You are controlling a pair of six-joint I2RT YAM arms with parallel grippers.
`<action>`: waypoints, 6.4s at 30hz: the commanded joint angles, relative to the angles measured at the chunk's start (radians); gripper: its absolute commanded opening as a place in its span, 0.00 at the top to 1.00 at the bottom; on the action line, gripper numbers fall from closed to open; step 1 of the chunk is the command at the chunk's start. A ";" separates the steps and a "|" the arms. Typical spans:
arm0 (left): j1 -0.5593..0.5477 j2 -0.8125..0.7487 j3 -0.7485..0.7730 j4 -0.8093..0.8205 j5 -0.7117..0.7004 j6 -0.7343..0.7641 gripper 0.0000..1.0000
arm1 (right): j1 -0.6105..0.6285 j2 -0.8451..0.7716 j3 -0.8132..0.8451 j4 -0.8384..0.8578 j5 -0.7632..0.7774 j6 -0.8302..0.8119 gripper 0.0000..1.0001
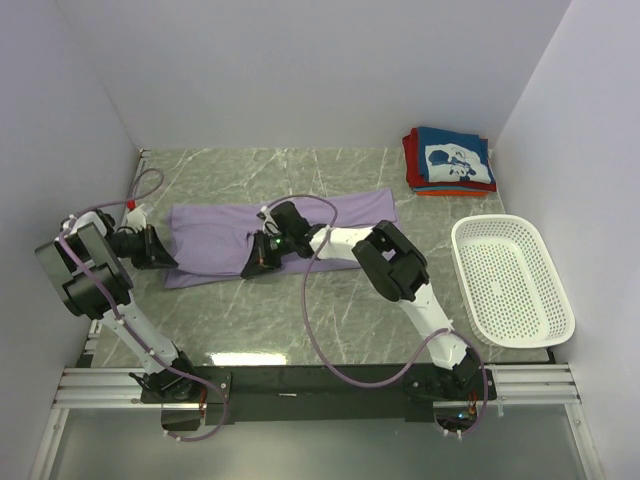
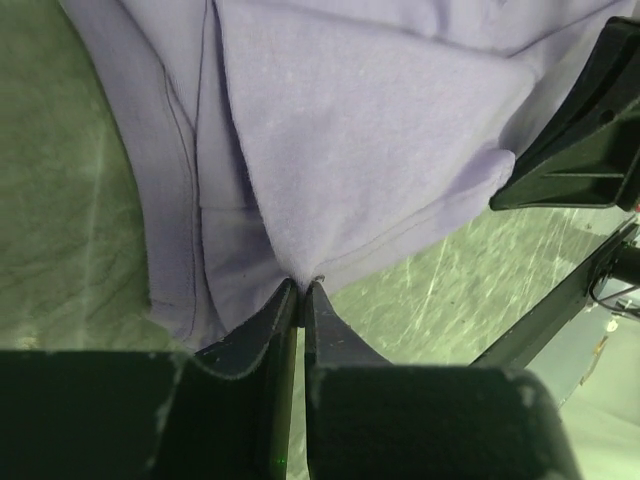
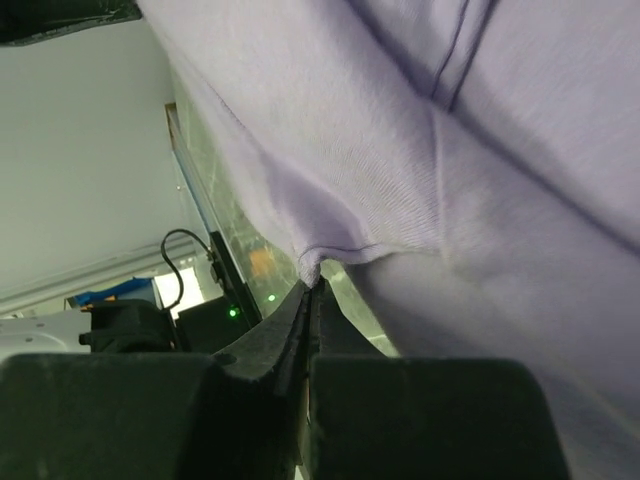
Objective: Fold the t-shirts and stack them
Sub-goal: Fold the tshirt
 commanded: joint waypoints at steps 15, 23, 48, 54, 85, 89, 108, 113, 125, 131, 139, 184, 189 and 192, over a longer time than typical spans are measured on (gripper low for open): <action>-0.083 0.099 0.269 0.051 0.122 -0.165 0.90 | -0.119 0.028 0.218 0.046 0.015 -0.030 1.00; -0.123 0.149 0.348 0.170 0.119 -0.281 0.90 | -0.145 0.065 0.279 0.041 0.031 -0.055 1.00; -0.184 0.249 0.465 0.285 0.064 -0.407 0.57 | -0.193 0.093 0.258 0.037 0.043 -0.044 0.66; -0.170 0.111 0.378 0.281 0.064 -0.360 0.58 | -0.269 -0.011 0.196 -0.041 0.040 -0.127 0.50; -0.405 0.123 0.167 0.315 -0.608 -0.455 0.93 | -0.444 -0.099 0.184 -1.134 0.683 -1.197 0.57; -0.416 0.327 0.443 0.230 -0.635 -0.410 0.93 | -0.388 -0.155 0.019 -1.167 0.617 -1.199 0.60; -0.535 0.051 0.570 0.416 -0.490 -0.502 0.62 | -0.337 -0.390 -0.006 -1.138 0.377 -1.197 0.60; -0.525 -0.097 0.405 0.482 -0.482 -0.546 0.44 | -0.335 -0.280 0.066 -1.175 0.426 -1.204 0.62; -0.390 -0.145 0.312 0.450 -0.316 -0.645 0.66 | -0.182 -0.269 -0.211 -1.117 0.440 -1.165 0.65; -0.439 -0.082 0.218 0.440 -0.348 -0.656 0.85 | 0.031 -0.344 -0.307 -1.127 0.188 -1.183 0.65; -0.557 0.088 0.273 0.446 -0.439 -0.637 0.89 | -0.024 -0.452 -0.192 -1.186 0.009 -1.225 0.61; -0.802 -0.085 0.065 0.624 -0.300 -0.763 0.86 | -0.478 -0.015 0.365 -0.812 0.003 -0.619 0.64; -0.802 -0.094 0.005 0.608 -0.295 -0.745 0.86 | -0.479 0.100 0.463 -0.822 0.049 -0.578 0.70; -0.798 -0.102 -0.026 0.600 -0.292 -0.741 0.86 | -0.492 0.168 0.523 -0.842 0.049 -0.568 0.71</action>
